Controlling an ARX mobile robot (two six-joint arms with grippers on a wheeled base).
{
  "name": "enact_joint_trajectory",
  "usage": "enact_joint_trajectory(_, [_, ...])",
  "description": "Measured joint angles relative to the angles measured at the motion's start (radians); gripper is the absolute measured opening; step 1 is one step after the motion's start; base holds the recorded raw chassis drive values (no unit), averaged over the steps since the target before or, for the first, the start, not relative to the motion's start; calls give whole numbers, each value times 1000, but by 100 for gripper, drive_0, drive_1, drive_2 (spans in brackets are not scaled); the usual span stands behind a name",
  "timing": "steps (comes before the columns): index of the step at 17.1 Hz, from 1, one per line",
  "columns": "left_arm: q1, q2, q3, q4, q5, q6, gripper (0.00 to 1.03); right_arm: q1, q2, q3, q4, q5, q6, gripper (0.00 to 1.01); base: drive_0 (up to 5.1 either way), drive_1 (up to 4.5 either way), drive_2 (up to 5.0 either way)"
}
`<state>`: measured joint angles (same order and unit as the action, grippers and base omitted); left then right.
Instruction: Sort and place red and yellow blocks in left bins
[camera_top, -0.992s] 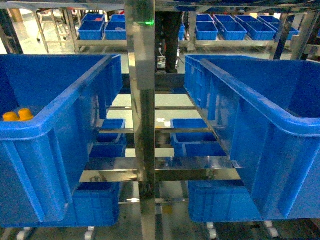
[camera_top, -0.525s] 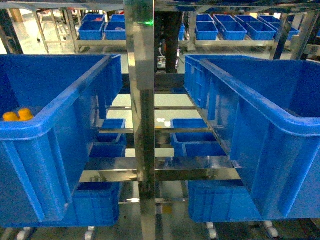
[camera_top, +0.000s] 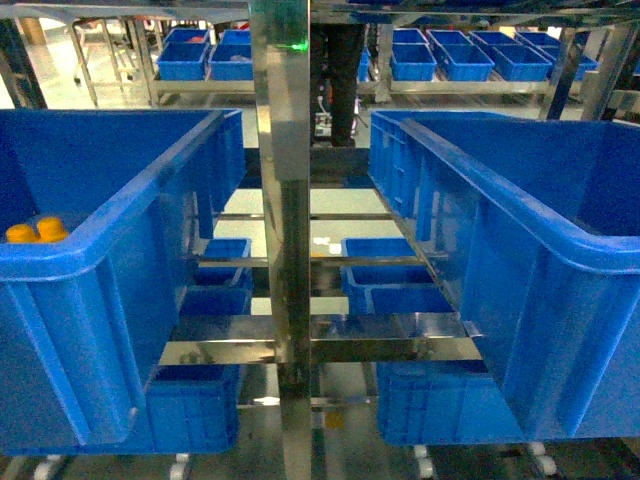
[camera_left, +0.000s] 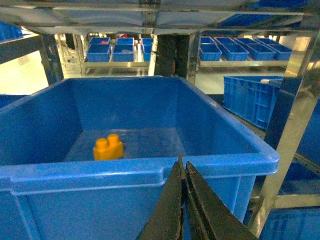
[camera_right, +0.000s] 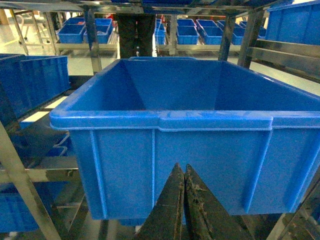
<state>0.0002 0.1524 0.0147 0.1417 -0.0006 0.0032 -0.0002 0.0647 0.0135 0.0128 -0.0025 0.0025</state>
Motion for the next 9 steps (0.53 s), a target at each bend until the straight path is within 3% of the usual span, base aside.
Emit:
enact_joint_trajectory(1, [0,-106,0,-150,3,0,2,0,-61,0,-2,2,0,2,0,0,0])
enact_joint_trajectory(6, [-1,-142,1,-142,-1,0,2,0,-60,0,-18,2,0,2,0,0,0])
enact_joint_trajectory(7, [-1,-142,1,-147,0,-3,3,0,-60,0,-18,2,0,10,0,0,0])
enact_joint_trajectory(9, [-1,-142,0,-147,-1,-2,22,0,-60,0,-18,2,0,27,0,0,0])
